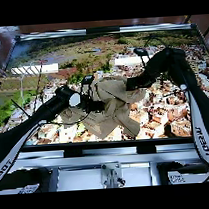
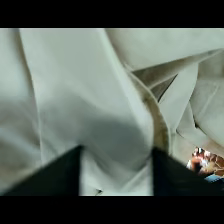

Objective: Fold the shirts.

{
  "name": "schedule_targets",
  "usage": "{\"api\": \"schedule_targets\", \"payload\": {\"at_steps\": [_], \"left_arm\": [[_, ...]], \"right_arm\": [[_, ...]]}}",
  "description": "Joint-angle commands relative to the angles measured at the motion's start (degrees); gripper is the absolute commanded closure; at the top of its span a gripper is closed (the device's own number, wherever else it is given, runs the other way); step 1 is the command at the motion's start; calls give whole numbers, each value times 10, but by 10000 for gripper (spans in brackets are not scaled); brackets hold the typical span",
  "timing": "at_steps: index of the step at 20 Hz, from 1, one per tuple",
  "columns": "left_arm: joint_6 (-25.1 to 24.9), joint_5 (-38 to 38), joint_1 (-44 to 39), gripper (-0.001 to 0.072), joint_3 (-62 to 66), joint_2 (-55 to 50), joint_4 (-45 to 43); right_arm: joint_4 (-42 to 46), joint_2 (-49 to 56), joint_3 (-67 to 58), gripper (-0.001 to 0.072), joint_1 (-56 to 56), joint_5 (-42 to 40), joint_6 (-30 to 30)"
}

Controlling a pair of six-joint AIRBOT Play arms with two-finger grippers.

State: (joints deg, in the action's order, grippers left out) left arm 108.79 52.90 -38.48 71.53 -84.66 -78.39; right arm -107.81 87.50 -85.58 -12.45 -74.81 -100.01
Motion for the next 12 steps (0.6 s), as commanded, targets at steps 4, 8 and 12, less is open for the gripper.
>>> {"api": "schedule_targets", "payload": {"at_steps": [4,8,12], "left_arm": [[-56,54,33,651,20,6,2],[-83,97,48,651,40,25,-3],[-87,98,57,651,40,50,-2]], "right_arm": [[185,39,0,47,-104,32,-26],[191,40,0,47,-139,67,-39],[192,45,0,47,-163,75,-65]]}}
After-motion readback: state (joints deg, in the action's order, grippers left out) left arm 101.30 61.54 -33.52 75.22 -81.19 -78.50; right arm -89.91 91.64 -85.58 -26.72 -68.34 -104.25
